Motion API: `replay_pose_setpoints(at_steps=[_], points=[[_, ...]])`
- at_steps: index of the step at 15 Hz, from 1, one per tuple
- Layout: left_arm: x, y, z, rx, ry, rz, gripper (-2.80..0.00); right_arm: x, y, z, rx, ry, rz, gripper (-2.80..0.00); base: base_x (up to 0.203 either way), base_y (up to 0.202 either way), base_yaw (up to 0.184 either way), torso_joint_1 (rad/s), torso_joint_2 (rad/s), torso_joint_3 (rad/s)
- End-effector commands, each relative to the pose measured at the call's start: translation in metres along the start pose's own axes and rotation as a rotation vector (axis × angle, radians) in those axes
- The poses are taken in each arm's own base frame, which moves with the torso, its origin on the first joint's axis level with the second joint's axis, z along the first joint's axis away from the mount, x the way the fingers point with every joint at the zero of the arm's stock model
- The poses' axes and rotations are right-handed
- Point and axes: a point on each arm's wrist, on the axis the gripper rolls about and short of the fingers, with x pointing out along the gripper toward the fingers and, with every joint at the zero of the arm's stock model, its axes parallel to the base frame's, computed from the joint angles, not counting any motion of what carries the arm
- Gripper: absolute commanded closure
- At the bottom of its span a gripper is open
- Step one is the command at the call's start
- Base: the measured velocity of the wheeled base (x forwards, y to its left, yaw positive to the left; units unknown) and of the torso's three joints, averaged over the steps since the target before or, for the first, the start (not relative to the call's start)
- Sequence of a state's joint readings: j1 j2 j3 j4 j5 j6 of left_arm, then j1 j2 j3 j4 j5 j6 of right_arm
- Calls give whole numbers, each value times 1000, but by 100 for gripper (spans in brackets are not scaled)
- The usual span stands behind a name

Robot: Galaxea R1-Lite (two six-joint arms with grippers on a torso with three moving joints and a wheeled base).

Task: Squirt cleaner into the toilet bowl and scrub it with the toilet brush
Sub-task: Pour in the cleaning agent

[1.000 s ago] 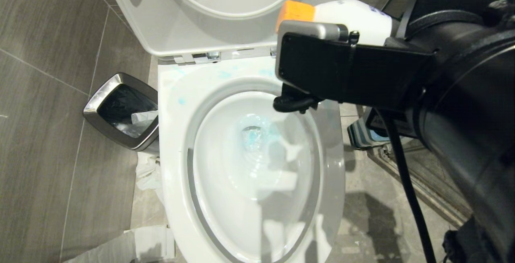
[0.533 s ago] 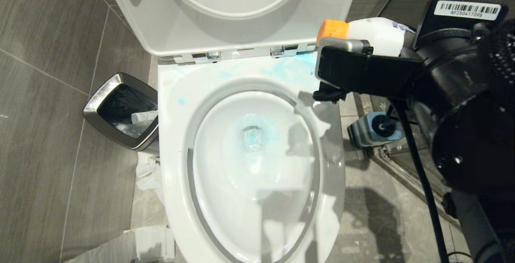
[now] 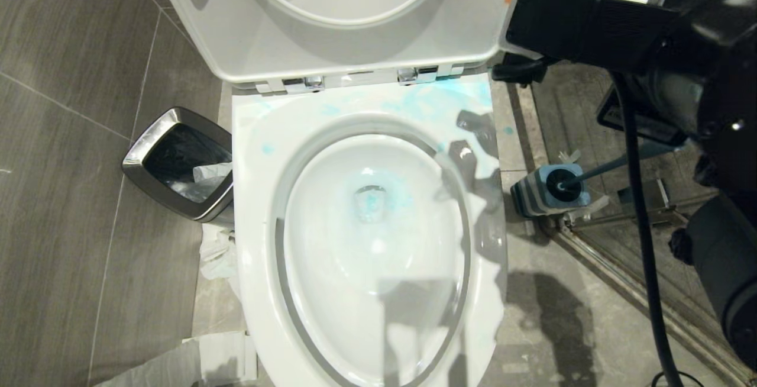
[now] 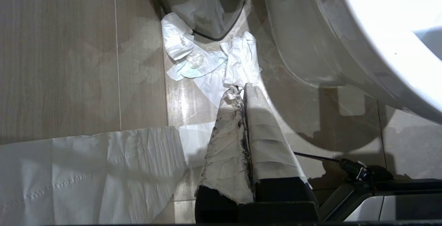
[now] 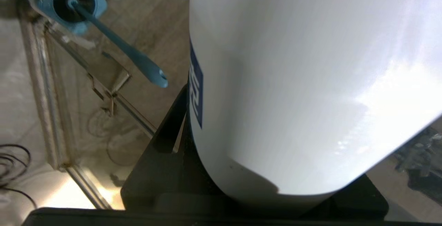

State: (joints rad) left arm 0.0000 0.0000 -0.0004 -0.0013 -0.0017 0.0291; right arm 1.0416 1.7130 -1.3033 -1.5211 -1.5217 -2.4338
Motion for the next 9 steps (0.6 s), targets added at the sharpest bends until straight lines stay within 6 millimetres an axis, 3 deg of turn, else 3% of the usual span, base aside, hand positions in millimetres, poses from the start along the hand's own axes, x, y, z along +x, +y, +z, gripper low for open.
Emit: replay_pose_setpoints(at_steps=[1, 3, 6, 9], points=[[0, 0, 0, 0, 0, 0, 0, -3, -16, 6, 77, -6, 8, 0, 0, 0, 0, 0, 0, 0], [0, 0, 0, 0, 1, 0, 0, -2, -39, 11, 181, -2, 6, 0, 0, 0, 0, 0, 0, 0], [0, 0, 0, -6, 0, 0, 0, 0, -58, 15, 245, 9, 1, 0, 0, 0, 0, 0, 0, 0], [0, 0, 0, -26, 0, 2, 0, 0, -61, 27, 59, 6, 2, 0, 0, 0, 0, 0, 0, 0]])
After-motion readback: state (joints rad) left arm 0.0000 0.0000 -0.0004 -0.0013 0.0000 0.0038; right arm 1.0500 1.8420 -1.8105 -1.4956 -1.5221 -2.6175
